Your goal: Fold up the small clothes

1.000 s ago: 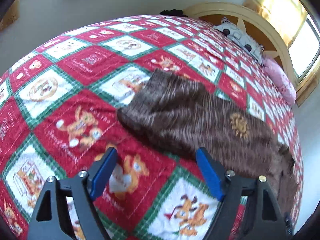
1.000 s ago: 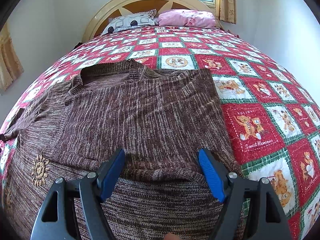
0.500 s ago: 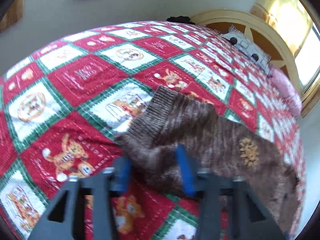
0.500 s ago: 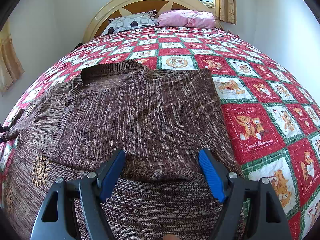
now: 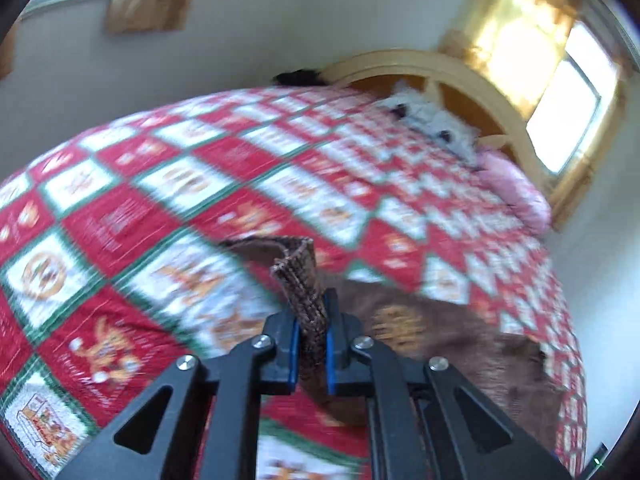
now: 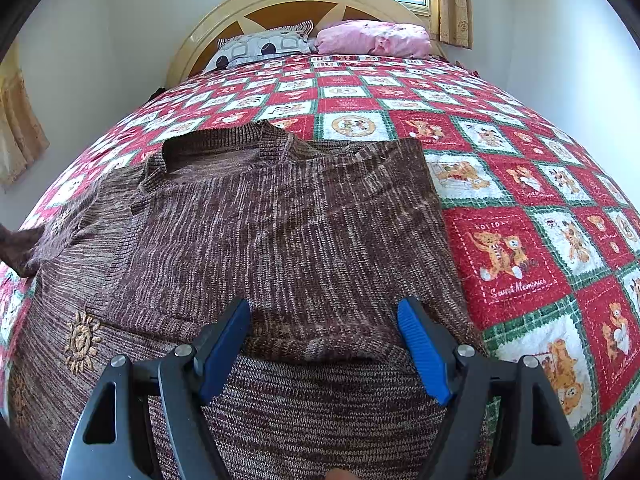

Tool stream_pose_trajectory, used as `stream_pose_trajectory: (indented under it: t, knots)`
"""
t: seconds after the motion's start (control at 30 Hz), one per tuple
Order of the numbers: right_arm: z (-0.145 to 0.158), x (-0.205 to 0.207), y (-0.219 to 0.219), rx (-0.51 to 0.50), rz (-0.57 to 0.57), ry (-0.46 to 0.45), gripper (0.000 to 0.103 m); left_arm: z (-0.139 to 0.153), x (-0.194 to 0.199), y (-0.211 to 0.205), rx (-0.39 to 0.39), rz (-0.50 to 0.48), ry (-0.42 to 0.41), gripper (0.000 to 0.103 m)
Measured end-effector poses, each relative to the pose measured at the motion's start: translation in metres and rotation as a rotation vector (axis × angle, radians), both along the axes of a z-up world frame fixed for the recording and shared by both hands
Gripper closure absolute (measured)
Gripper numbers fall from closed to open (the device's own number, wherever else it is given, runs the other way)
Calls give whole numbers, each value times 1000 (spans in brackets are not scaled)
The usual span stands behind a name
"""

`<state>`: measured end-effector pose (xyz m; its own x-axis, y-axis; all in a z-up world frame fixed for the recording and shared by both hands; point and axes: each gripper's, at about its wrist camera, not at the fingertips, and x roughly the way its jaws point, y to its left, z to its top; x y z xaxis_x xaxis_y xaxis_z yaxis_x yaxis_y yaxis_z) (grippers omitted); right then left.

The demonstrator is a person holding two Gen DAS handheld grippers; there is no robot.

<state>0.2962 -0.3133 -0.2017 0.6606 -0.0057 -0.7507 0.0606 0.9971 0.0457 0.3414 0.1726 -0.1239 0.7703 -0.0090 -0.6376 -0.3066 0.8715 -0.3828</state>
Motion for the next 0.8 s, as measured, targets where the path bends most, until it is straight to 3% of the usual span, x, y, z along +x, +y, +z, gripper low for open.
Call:
stream_pose_trajectory:
  t: [0.23, 0.4, 0.5, 0.7, 0.8]
  knots:
    - [2, -2, -6, 57, -2, -22, 26, 54, 10, -99, 48, -239, -116, 93]
    - [3, -3, -10, 96, -4, -37, 26, 60, 16, -172, 34, -390, -122, 93]
    - [3, -4, -13, 121, -6, -46, 26, 52, 16, -211, 43, -461, -113, 93]
    - [2, -5, -19, 160, -10, -57, 26, 10, 17, -272, 47, -558, -44, 93]
    - [2, -5, -23, 188, -10, -66, 26, -15, 15, -303, 105, -607, 18, 91]
